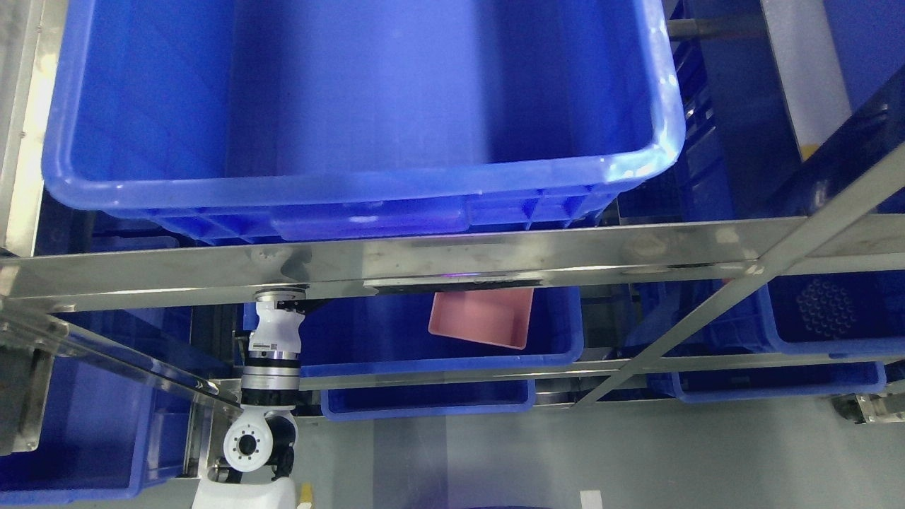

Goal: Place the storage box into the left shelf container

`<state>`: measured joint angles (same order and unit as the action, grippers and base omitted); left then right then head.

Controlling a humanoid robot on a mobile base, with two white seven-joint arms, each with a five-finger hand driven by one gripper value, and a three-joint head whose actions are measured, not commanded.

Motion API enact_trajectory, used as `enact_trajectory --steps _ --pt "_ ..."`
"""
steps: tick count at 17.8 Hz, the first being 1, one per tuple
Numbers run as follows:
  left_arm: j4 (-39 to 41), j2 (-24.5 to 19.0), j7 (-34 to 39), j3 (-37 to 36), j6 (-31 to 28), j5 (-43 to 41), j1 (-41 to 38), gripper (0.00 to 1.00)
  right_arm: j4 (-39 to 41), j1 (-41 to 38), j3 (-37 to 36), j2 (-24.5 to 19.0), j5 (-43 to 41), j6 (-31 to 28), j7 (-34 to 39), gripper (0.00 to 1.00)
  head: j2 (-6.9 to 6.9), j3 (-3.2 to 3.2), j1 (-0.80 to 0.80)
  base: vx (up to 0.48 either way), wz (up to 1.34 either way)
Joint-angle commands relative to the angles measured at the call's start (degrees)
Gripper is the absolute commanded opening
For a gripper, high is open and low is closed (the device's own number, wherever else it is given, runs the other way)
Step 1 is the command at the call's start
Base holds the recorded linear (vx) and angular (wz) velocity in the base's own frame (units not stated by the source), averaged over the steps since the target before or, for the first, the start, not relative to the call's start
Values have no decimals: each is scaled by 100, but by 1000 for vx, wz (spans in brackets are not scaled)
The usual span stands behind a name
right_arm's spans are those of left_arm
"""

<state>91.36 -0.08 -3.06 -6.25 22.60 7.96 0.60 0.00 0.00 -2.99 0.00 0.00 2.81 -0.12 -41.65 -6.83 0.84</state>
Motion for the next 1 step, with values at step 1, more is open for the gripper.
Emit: enact_trajectory --steps 1 --pt "506 -92 -10 -25 -10 30 -332 99 100 27 0 100 -123 0 -6 100 0 0 0 0 0"
